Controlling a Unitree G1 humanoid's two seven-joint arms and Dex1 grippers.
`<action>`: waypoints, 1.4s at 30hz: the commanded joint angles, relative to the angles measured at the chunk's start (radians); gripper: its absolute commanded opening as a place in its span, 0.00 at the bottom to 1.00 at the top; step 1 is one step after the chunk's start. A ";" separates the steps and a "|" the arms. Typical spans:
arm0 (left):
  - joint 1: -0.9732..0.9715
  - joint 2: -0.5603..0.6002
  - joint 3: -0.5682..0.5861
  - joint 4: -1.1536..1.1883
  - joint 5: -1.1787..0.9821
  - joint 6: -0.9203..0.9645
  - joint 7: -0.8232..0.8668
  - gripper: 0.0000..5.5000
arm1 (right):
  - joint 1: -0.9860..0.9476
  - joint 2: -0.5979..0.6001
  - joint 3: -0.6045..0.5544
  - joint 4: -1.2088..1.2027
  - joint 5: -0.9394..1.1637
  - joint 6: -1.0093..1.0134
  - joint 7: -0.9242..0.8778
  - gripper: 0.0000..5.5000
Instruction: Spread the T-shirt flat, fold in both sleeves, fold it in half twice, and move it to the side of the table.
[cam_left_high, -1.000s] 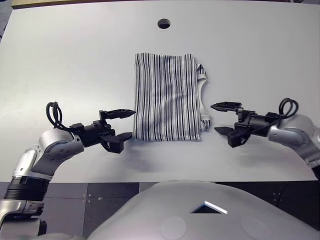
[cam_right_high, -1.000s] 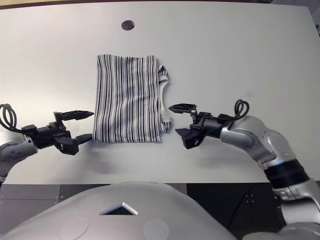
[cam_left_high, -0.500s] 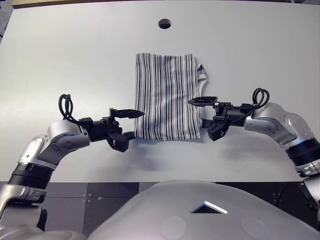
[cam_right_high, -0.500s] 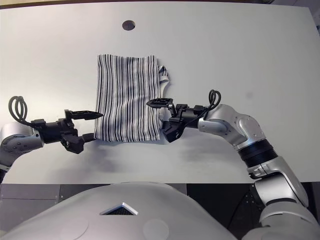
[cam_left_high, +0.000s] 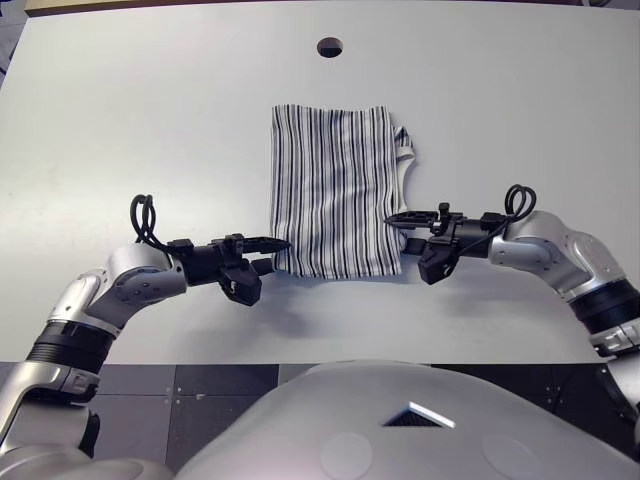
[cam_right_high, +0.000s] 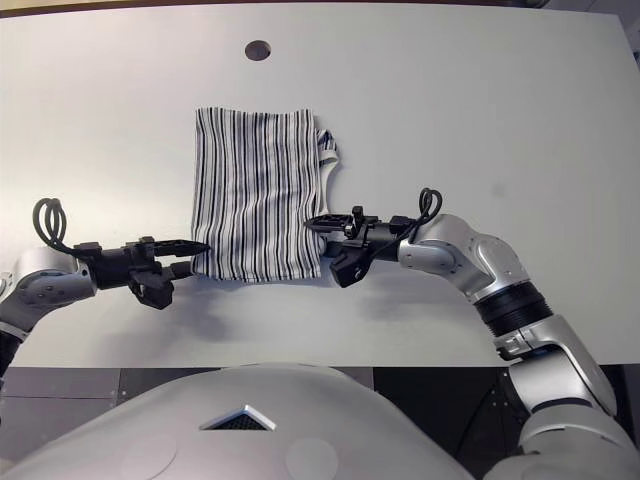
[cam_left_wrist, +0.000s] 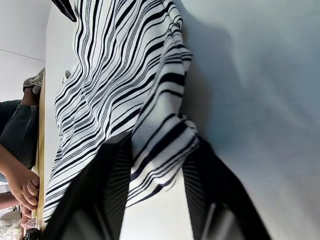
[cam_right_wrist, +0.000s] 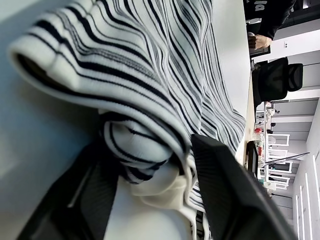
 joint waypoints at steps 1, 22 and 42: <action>0.000 -0.009 -0.029 0.032 0.057 0.013 -0.012 0.18 | 0.010 0.001 0.020 0.032 -0.042 0.010 0.021 0.30; 0.313 0.007 0.059 -0.210 -0.274 0.073 0.021 0.03 | 0.277 -0.073 -0.083 -0.222 0.263 0.081 0.083 0.04; -0.132 -0.359 0.116 0.110 -0.184 0.341 0.154 0.03 | -0.089 0.275 -0.181 0.128 0.150 0.354 -0.175 0.04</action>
